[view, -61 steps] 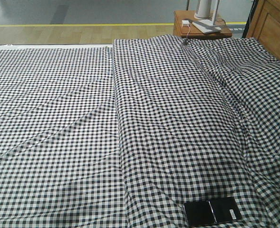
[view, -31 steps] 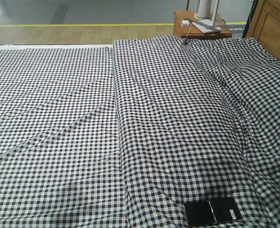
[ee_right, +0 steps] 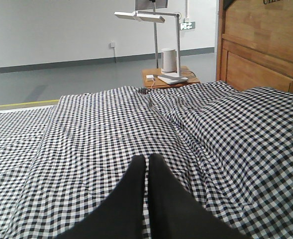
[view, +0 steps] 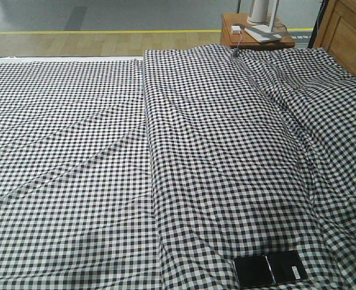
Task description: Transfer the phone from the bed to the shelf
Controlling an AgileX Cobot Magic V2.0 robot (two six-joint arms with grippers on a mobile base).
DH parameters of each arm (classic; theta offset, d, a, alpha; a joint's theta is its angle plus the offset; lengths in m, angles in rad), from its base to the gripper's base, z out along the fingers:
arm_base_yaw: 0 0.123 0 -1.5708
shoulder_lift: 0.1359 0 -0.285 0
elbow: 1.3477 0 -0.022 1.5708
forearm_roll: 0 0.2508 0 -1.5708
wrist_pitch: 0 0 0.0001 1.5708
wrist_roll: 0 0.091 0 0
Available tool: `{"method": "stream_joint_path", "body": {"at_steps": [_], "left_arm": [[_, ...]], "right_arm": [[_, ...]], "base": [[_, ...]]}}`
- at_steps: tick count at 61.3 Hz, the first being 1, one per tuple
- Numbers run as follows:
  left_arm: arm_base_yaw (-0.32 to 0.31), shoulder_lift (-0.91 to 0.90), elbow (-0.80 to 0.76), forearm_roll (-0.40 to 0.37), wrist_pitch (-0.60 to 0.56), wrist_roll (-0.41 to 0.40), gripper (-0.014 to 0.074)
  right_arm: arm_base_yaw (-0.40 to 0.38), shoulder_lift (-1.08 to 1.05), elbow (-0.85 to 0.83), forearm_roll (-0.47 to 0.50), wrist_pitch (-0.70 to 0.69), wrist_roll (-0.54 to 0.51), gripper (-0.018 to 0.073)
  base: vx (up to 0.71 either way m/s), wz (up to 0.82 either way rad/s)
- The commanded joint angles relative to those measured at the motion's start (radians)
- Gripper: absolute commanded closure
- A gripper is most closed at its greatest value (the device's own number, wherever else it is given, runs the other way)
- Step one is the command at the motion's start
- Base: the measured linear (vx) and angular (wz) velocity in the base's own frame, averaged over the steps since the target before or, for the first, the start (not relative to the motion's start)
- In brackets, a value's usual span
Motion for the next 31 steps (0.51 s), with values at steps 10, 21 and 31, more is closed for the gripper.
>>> {"method": "stream_joint_path", "body": {"at_steps": [10,21,31], "left_arm": [[0.001,-0.006,0.002,-0.006,-0.074,-0.004,0.0596],[0.001,-0.006,0.002,-0.006,-0.074,-0.004,0.0596],[0.001,-0.006,0.002,-0.006,-0.074,-0.004,0.0596]], "right_arm": [[-0.007,-0.005,0.006,-0.015,-0.082,0.000,0.0564],[-0.007,-0.005,0.006,-0.015,-0.082,0.000,0.0564],[-0.007,-0.005,0.006,-0.015,-0.086,0.000,0.0564]], "base": [[0.00,0.00],[0.00,0.00],[0.00,0.00]]}}
